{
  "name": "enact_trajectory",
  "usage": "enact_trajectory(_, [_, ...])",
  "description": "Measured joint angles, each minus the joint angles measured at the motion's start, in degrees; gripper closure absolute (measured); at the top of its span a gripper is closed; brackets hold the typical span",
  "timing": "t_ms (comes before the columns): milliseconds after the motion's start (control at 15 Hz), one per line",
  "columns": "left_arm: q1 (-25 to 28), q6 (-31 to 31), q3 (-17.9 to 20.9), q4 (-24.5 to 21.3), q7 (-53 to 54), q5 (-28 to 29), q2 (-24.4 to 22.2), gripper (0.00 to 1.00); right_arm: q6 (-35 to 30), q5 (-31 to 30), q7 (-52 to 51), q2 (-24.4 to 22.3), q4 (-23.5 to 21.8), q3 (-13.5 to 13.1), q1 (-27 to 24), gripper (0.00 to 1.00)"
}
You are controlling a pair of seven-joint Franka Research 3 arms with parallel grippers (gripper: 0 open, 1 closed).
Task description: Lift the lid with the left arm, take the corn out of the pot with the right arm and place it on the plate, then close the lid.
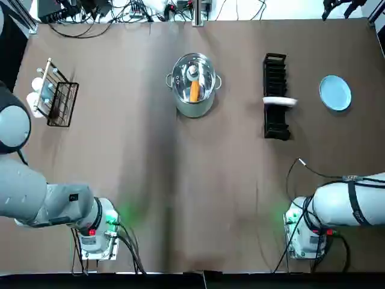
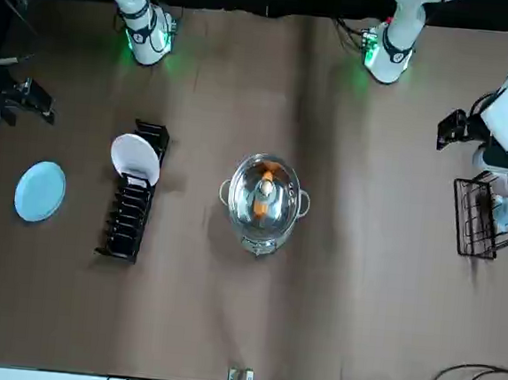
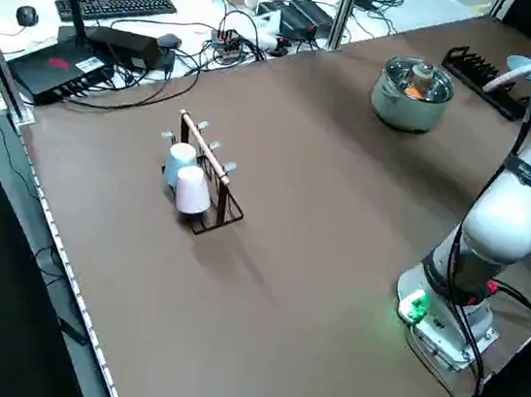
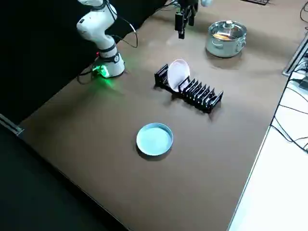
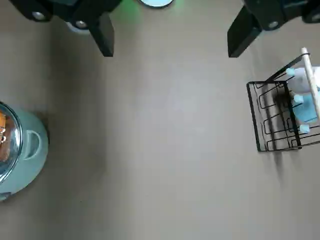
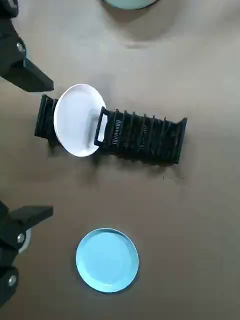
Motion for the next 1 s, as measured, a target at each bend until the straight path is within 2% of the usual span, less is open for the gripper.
enact_trajectory(533, [-1.4,-0.6,-0.8,-0.4,-2.1,-0.1,0.6,0.00,-1.2,0.0,-0.4,0.0,-0.1,0.8,0.5,0.00])
enact_trajectory(800, [-10.3,-0.6,-2.7,-1.7,-12.1,-1.4,6.8,0.00,-1.4,0.0,-0.4,0.0,-0.1,0.8,1.7,0.00])
enact_trajectory(1000, [-18.7,4.4,-3.0,-1.6,-24.8,-1.6,13.4,0.00,-2.3,0.0,-0.4,0.0,-0.1,0.8,1.8,0.00])
